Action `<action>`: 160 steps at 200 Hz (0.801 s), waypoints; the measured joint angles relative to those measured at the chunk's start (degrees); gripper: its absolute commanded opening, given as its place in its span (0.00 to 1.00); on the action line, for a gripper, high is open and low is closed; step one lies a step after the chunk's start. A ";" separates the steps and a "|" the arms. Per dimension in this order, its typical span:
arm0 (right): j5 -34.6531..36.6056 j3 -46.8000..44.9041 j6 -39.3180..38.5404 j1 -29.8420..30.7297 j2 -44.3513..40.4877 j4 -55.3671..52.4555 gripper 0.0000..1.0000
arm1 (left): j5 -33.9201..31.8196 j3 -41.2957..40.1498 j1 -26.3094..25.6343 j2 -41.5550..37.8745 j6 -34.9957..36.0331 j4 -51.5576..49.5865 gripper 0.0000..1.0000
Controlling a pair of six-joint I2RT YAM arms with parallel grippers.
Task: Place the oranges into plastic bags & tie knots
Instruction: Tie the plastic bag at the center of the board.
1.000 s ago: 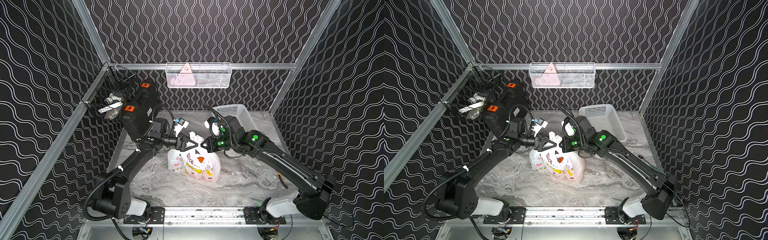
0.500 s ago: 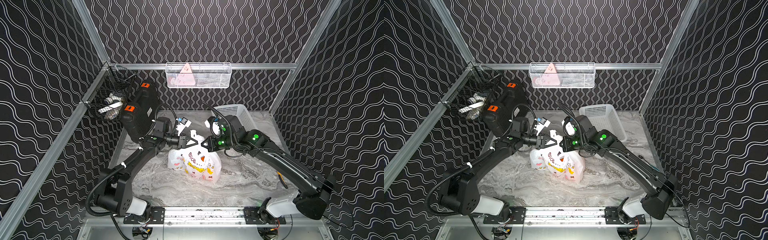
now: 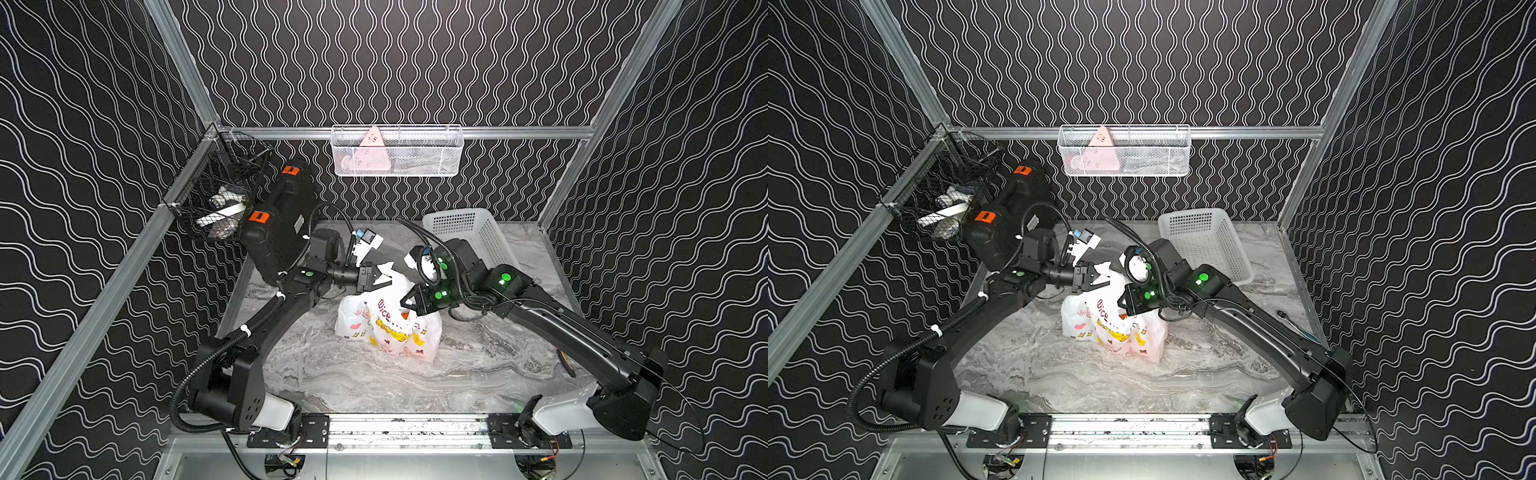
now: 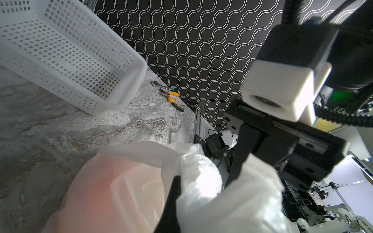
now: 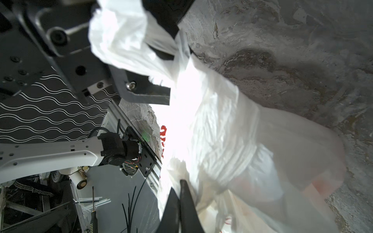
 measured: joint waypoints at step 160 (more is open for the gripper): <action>15.04 -8.37 -4.07 0.79 5.79 24.20 0.00 | -7.04 -1.16 0.07 -2.93 -2.05 -3.06 0.24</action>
